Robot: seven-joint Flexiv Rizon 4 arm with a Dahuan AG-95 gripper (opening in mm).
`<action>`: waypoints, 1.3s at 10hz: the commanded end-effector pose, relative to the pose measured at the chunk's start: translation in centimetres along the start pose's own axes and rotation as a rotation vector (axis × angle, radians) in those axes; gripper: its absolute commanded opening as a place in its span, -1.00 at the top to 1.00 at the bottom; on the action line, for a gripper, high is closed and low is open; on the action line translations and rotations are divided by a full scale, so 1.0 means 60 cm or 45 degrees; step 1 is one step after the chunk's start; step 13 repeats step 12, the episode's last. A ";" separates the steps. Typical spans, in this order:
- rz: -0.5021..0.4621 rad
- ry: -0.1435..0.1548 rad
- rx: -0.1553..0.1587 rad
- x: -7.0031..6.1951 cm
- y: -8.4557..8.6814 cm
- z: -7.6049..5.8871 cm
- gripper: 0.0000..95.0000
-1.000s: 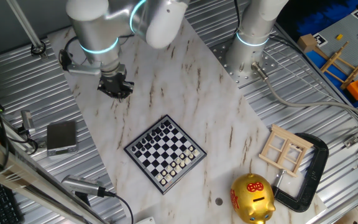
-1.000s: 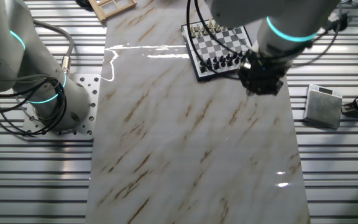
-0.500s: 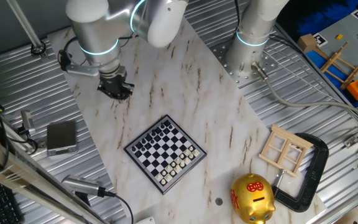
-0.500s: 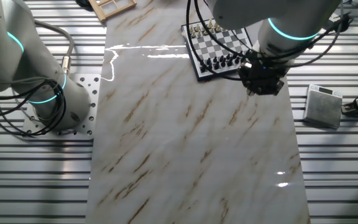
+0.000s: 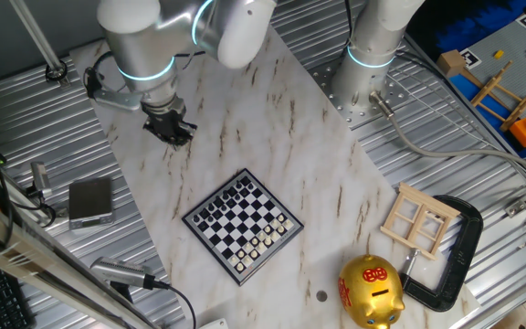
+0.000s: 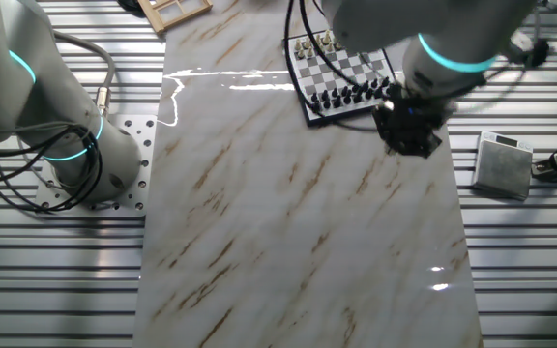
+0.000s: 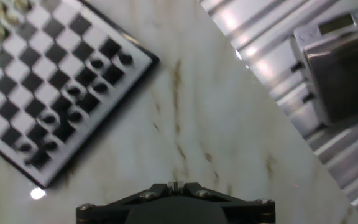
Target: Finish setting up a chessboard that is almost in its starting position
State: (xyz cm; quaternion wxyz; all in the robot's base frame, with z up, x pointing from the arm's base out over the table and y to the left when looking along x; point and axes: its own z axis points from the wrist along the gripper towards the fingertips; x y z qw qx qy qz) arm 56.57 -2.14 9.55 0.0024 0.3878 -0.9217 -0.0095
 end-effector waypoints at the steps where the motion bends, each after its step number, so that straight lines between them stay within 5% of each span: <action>1: -0.101 0.006 0.002 0.026 -0.038 0.003 1.00; 4: -0.113 0.013 0.023 0.045 -0.052 0.008 1.00; 13: -0.076 0.019 0.021 0.035 -0.051 0.015 1.00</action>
